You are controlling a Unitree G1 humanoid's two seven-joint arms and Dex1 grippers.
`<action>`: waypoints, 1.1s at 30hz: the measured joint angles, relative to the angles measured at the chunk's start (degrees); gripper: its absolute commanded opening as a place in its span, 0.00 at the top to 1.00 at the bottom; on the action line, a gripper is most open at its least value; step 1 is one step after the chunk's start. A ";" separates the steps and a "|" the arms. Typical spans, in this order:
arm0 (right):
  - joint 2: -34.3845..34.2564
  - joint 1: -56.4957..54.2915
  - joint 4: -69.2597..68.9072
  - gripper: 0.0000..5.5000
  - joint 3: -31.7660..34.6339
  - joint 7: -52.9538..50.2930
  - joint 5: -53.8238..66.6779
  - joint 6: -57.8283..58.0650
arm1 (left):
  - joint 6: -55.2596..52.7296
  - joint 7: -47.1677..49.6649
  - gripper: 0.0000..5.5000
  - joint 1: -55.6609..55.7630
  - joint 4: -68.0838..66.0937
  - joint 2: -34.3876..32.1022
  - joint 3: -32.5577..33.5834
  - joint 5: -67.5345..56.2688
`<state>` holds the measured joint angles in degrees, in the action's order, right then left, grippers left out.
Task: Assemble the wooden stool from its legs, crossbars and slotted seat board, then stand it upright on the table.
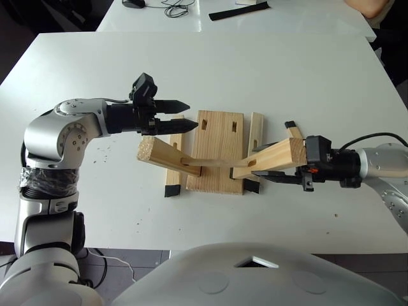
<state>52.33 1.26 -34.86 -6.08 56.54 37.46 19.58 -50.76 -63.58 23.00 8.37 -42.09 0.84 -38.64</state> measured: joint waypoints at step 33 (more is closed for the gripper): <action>1.79 -2.39 1.18 0.64 -1.36 -2.37 4.28 2.87 | 43.53 -27.32 0.32 3.81 -27.05 -17.59 -10.58 22.07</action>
<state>54.12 -1.13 -33.69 -7.44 54.17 41.74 22.46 -7.23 -90.90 26.81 -18.67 -59.67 -9.74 -16.57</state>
